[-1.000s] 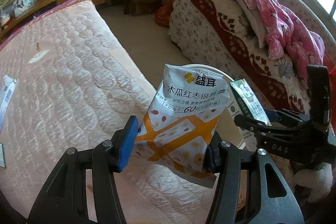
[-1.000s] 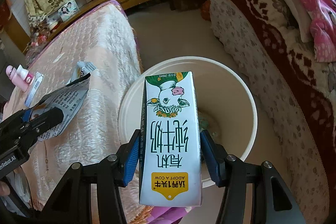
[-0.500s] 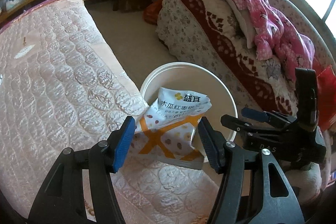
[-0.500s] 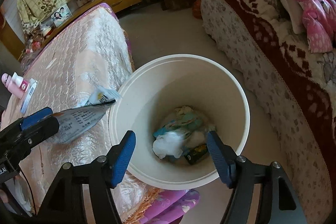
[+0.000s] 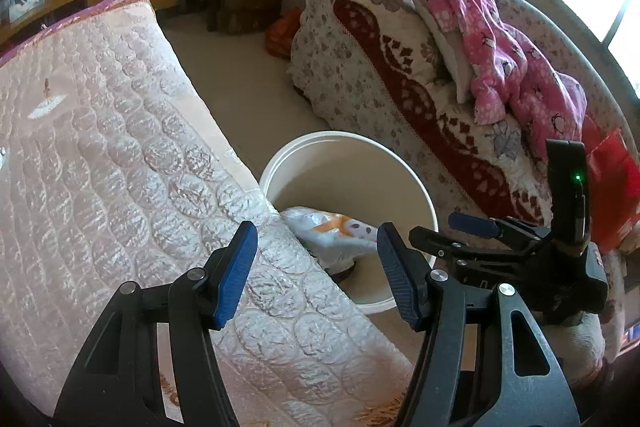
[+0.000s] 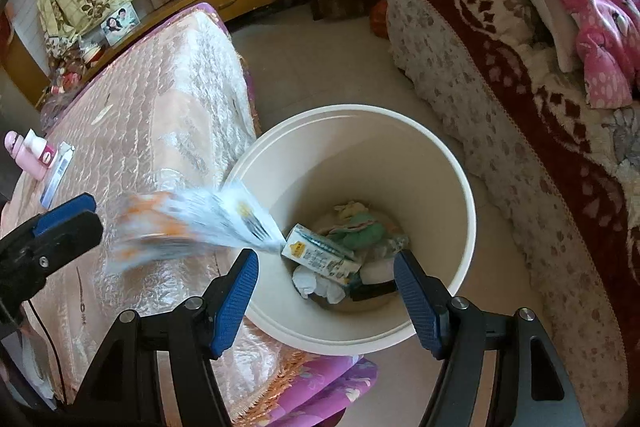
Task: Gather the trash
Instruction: 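Carry snack bag and milk carton over the white bucket and open both tools to drop them, then move both tools back over the boxes on the bed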
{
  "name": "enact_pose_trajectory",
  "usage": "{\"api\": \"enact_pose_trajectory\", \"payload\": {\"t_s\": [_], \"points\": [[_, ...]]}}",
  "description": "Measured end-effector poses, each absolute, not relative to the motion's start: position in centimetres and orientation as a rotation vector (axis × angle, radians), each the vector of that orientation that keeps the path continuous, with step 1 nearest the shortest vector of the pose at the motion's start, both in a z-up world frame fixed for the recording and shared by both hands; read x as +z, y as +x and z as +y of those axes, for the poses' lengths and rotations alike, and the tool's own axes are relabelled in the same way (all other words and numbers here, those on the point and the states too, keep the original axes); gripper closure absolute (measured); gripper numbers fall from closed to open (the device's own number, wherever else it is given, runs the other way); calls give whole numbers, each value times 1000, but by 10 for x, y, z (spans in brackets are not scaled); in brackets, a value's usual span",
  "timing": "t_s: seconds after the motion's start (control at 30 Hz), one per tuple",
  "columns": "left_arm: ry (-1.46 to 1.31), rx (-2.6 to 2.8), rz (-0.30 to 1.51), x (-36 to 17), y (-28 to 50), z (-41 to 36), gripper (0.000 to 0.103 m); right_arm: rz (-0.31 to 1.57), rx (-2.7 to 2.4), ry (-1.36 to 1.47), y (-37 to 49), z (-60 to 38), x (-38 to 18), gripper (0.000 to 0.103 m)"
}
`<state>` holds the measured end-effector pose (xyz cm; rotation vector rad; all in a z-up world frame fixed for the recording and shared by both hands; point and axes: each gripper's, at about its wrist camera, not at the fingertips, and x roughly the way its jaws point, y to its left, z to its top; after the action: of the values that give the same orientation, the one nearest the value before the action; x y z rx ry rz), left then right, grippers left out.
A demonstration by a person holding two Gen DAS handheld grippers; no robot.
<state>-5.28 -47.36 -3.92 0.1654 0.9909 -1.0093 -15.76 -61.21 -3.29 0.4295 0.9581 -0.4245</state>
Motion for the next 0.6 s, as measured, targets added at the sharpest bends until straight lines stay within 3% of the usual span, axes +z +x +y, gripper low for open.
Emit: {"api": "enact_pose_trajectory", "payload": {"t_s": [0.6], "points": [[167, -887, 967, -42, -38, -432, 42, 937, -363, 382, -143, -579, -14, 35]]}}
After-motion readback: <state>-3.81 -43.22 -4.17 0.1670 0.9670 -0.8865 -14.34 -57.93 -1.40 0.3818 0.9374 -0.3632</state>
